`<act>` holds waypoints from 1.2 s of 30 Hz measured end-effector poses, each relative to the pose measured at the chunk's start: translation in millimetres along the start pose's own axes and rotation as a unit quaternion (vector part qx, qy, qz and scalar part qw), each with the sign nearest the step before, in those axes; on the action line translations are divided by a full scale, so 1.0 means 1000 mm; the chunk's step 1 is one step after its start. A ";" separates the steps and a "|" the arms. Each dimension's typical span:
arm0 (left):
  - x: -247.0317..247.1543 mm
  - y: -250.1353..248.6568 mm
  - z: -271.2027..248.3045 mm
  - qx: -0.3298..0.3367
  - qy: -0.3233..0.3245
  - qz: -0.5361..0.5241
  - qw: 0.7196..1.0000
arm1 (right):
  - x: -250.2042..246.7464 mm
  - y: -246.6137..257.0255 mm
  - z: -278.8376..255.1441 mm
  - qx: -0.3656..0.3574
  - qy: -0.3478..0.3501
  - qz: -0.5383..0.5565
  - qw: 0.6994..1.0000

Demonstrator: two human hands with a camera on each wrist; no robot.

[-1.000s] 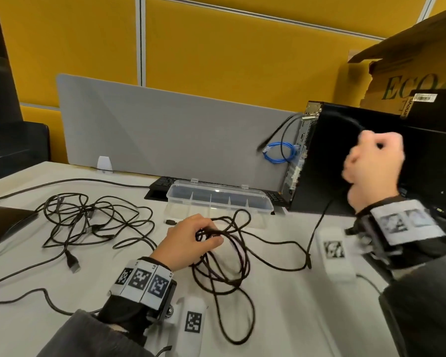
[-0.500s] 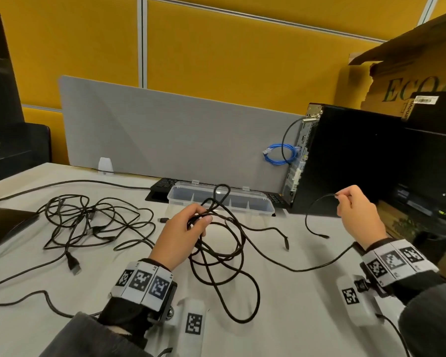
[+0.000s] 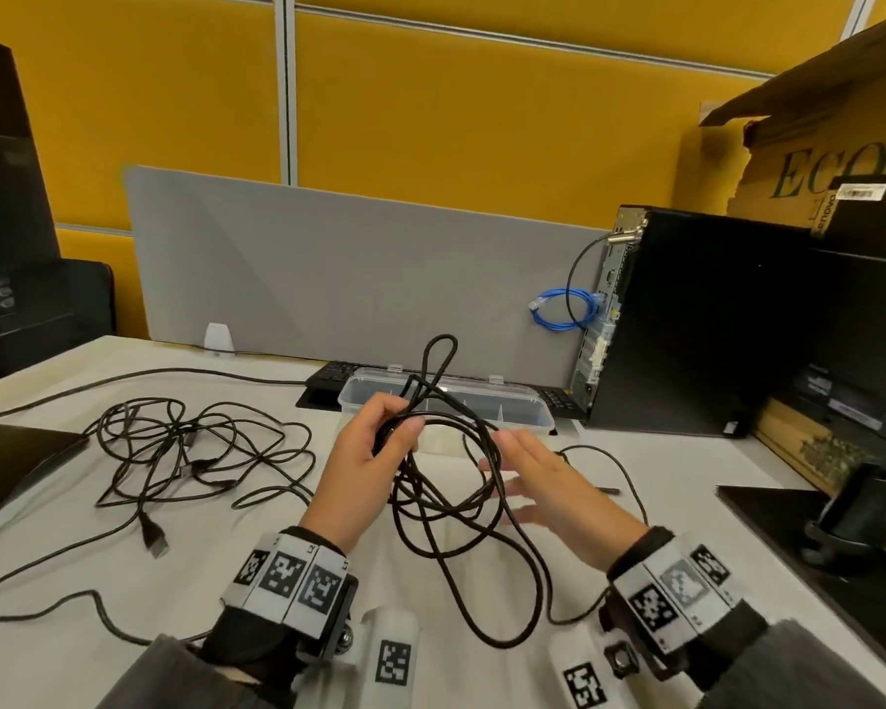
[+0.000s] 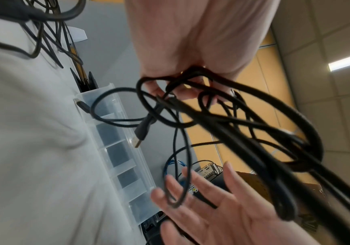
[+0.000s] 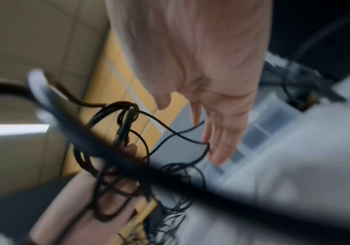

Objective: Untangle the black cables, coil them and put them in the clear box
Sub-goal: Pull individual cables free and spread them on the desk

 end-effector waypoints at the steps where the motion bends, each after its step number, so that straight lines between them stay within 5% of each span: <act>1: 0.001 -0.001 0.000 -0.001 -0.003 -0.017 1.000 | 0.004 -0.004 0.002 0.022 0.016 0.090 0.996; 6: 0.002 -0.003 0.002 -0.004 -0.021 -0.057 0.998 | 0.005 -0.010 0.001 0.057 0.118 0.330 0.935; 9: -0.007 0.006 0.004 -0.031 -0.078 -0.039 0.996 | -0.026 -0.004 -0.003 -0.003 0.084 0.384 0.919; 13: -0.023 0.018 0.006 -0.082 -0.166 -0.026 0.982 | -0.092 0.002 -0.023 -0.080 -0.165 0.281 0.942; 17: -0.029 0.019 0.005 -0.099 -0.210 -0.015 0.973 | -0.139 0.005 -0.043 -0.218 -0.425 0.042 0.877; 20: -0.032 0.021 0.005 -0.120 -0.248 -0.019 0.961 | -0.148 0.002 -0.047 -0.249 -0.494 -0.064 0.830; 27: -0.046 0.021 0.003 -0.170 -0.346 -0.053 0.921 | -0.179 -0.019 -0.053 -0.191 -0.588 -0.090 0.781; 32: -0.045 0.019 0.002 -0.188 -0.363 -0.099 0.907 | -0.178 -0.015 -0.053 -0.123 -0.574 -0.204 0.784; 36: -0.038 0.014 0.002 -0.193 -0.343 -0.170 0.903 | -0.157 -0.013 -0.035 0.026 -0.416 -0.397 0.818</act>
Point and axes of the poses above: each hand's wrist, its own z-axis towards the middle knuckle, its own x-axis out of the palm, y = z × x, the point moved 3 cm from there along z, towards the middle knuckle, and after that the axes turned 13 degrees about x, right-handed, at the moved point
